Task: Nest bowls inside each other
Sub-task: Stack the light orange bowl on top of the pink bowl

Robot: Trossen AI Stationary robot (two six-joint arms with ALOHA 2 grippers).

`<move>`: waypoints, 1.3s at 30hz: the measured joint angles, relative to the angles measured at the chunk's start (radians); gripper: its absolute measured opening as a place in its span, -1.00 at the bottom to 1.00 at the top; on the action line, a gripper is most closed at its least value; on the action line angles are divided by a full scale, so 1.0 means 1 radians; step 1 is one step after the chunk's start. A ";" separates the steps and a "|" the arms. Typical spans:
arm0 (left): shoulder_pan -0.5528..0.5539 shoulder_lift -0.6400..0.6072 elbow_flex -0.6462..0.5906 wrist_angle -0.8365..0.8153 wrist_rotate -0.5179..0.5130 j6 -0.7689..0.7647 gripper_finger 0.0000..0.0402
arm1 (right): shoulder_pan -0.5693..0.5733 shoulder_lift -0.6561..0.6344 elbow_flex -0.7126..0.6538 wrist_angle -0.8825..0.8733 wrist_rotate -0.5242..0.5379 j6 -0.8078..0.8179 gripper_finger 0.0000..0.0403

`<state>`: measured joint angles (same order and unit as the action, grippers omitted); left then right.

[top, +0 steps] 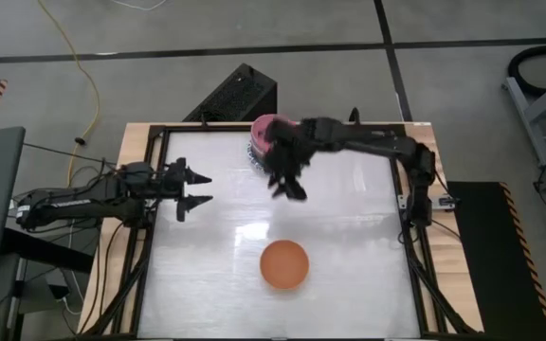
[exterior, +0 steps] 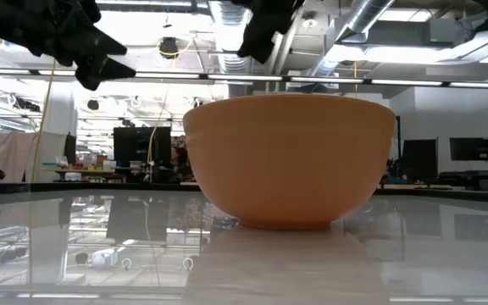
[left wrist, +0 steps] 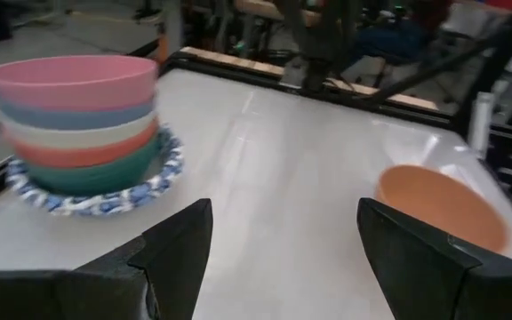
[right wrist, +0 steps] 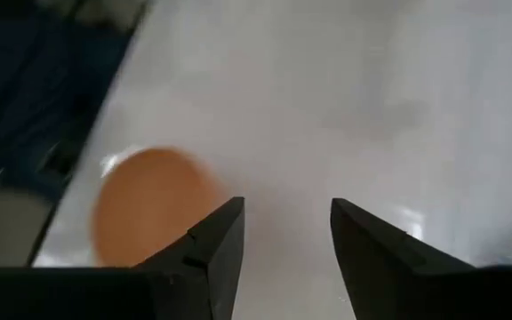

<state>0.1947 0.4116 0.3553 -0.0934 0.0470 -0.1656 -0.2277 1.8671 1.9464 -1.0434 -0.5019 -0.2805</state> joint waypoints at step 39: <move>0.000 -0.407 0.008 -0.190 0.068 0.025 0.35 | 0.080 -0.286 -0.545 0.503 -0.204 0.147 -0.21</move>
<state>0.1947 0.0051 0.3630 -0.2830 0.1152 -0.1409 -0.1474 1.5810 1.4019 -0.5400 -0.7063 -0.1336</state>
